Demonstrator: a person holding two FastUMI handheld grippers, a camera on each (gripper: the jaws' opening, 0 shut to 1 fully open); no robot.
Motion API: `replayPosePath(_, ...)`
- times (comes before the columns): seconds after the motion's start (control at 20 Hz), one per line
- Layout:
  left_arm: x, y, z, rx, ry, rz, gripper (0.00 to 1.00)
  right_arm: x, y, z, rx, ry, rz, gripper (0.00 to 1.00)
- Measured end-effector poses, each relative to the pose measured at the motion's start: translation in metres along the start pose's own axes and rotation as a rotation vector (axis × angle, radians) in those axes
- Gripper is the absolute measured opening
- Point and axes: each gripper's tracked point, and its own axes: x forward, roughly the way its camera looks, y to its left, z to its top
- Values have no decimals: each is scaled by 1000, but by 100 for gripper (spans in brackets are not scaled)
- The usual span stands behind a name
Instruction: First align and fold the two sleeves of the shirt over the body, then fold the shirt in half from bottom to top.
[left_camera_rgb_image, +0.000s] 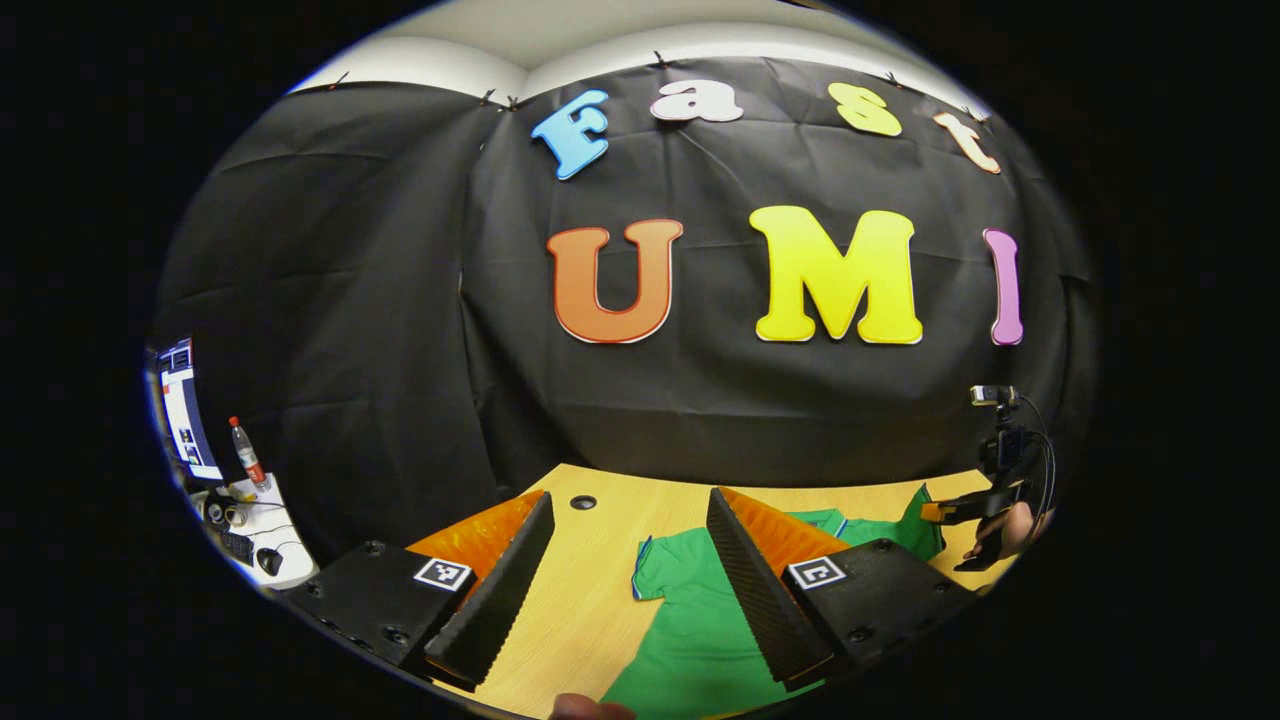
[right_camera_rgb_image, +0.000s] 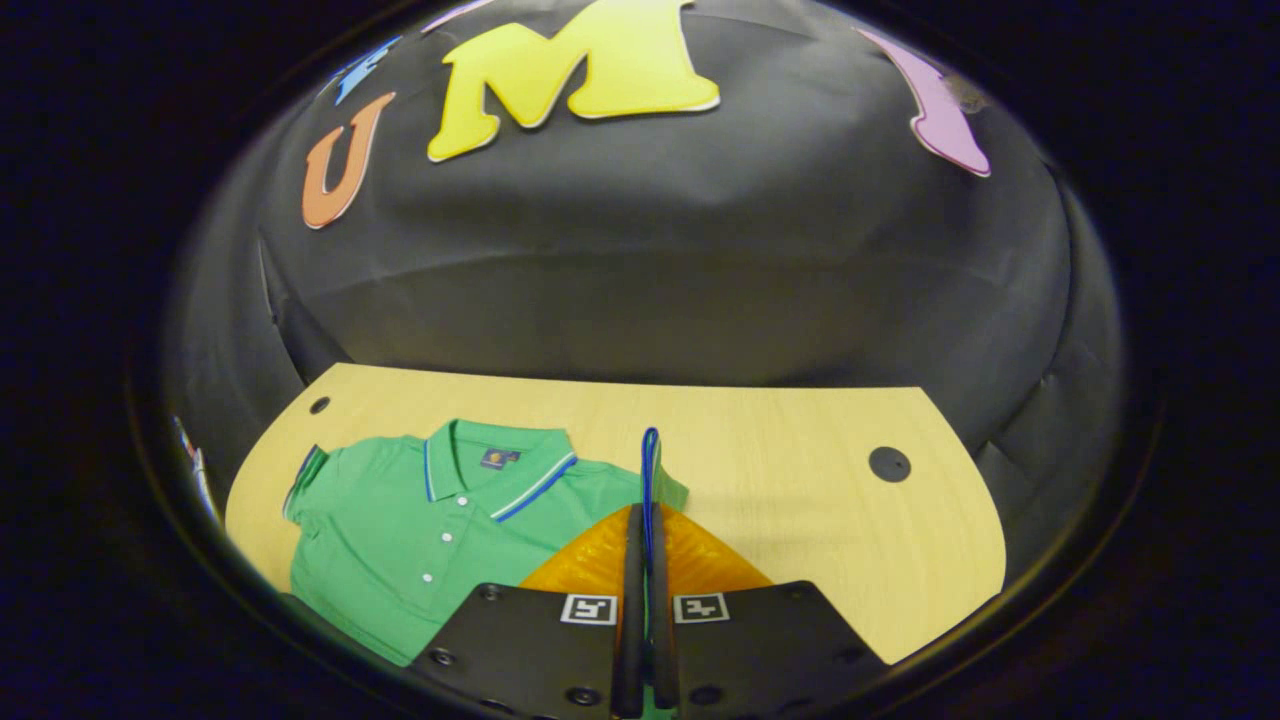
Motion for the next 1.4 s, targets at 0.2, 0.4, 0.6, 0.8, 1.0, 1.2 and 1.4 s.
replayPosePath(0.2,-2,19,-8,-18,9,30,99,12,38,-8,-43,32,14,6)
replayPosePath(0.4,-6,41,-16,-24,22,64,99,34,60,-27,-97,79,5,6)
replayPosePath(0.6,-9,57,-25,-31,38,80,99,44,72,-41,-89,129,-1,11)
replayPosePath(0.8,-6,63,-26,-38,39,74,99,34,83,-35,-67,112,18,50)
replayPosePath(1.0,-3,60,-25,-41,34,39,99,15,81,-26,-57,92,13,77)
replayPosePath(1.2,5,58,-24,-47,28,-18,99,-28,75,-6,-86,23,0,89)
replayPosePath(1.4,17,54,-25,-36,16,-90,99,-93,75,17,-127,-82,3,98)
